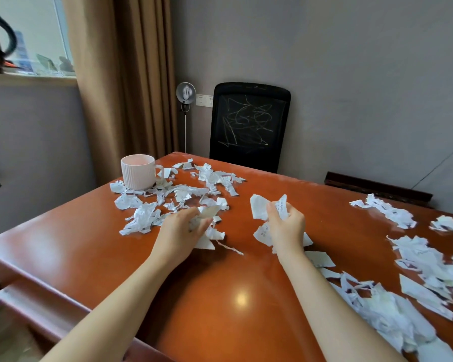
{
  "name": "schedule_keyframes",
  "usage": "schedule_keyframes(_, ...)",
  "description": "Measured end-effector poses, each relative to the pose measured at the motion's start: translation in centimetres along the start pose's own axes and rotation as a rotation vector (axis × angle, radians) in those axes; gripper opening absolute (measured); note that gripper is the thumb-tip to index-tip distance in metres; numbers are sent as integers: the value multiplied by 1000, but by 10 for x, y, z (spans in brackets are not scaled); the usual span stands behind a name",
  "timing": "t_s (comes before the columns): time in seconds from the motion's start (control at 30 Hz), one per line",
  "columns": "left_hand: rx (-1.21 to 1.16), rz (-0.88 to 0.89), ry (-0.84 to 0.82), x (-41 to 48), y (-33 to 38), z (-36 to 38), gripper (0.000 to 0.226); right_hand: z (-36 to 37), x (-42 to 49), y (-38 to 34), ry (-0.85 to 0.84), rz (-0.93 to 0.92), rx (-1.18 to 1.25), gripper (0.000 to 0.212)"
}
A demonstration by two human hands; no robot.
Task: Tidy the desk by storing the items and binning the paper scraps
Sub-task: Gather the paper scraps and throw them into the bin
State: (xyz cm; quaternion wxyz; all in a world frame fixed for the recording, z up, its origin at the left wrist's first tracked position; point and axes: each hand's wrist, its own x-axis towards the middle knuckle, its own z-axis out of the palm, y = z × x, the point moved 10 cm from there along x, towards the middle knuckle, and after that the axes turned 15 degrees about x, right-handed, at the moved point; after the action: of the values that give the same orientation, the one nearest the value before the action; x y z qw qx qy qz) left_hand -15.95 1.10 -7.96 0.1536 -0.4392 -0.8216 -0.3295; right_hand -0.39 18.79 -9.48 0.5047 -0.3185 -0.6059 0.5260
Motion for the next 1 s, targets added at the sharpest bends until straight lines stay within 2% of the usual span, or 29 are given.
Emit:
schedule_keyframes(0.07,-34,-30,25,-1,-4,-3,24,-4,0,6,45,101,68,15)
schedule_keyframes(0.2,-109,-87,64,-2,-13,-6,32,-9,0,10,85,187,105,24)
schedule_keyframes(0.3,-173,-176,73,-1,-25,-6,24,-9,0,7,105,228,138,26)
schedule_keyframes(0.37,-192,-229,67,2,-30,-6,35,-7,1,5,103,264,172,28)
schedule_keyframes(0.53,-225,-198,90,18,-14,-30,22,7,1,-10,25,290,134,37)
schedule_keyframes(0.8,-284,-200,117,21,-23,-87,27,53,-15,-64,-137,232,160,49)
schedule_keyframes(0.93,-254,-158,111,7,-41,-127,17,96,-38,-90,-257,185,170,38)
schedule_keyframes(1.0,-215,-155,131,-3,-58,-150,31,122,-53,-97,-307,189,171,43)
